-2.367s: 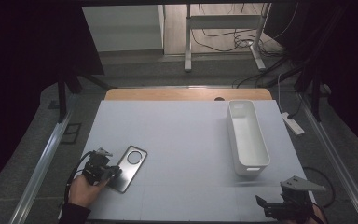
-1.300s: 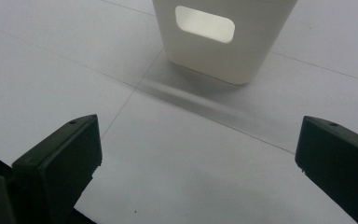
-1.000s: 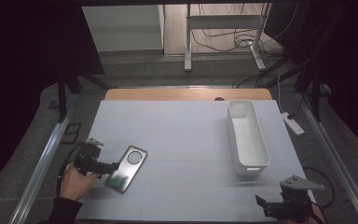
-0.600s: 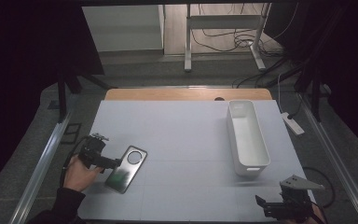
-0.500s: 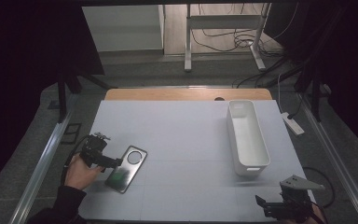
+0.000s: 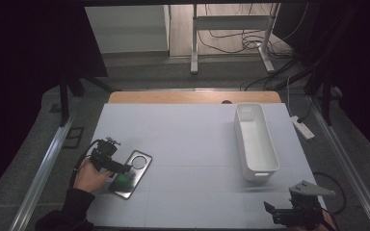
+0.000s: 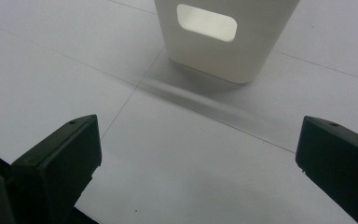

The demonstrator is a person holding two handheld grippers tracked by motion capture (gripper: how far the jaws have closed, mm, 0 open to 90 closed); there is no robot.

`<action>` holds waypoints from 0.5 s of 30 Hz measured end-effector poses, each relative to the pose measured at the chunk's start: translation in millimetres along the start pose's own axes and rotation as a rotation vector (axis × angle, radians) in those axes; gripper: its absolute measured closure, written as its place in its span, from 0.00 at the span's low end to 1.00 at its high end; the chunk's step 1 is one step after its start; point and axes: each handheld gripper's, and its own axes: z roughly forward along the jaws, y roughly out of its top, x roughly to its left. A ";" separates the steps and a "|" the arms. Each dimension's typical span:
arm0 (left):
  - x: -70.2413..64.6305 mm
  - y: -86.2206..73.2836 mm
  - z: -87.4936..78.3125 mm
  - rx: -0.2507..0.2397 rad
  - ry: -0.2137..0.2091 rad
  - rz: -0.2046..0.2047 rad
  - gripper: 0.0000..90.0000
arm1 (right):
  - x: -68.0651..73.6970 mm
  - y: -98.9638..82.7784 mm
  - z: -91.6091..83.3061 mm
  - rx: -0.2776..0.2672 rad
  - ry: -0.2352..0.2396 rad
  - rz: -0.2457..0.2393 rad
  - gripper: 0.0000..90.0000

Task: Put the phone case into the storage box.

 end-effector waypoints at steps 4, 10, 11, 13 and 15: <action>-1.3 -1.2 6.3 0.012 0.003 -0.004 0.00 | 0.0 0.0 0.0 0.000 0.000 0.000 0.01; -2.7 -3.5 12.7 0.020 0.003 -0.004 0.00 | 0.0 0.0 0.0 0.000 0.000 0.000 0.01; -3.0 -4.0 13.9 0.021 0.005 -0.006 0.00 | 0.1 0.0 0.0 0.000 0.001 -0.001 0.01; -3.6 -5.0 16.4 0.023 0.013 -0.008 0.00 | 0.1 0.0 0.0 0.000 0.001 -0.001 0.01; -4.7 -6.0 17.4 0.020 0.024 -0.006 0.00 | 0.1 0.0 0.0 0.000 0.001 -0.001 0.01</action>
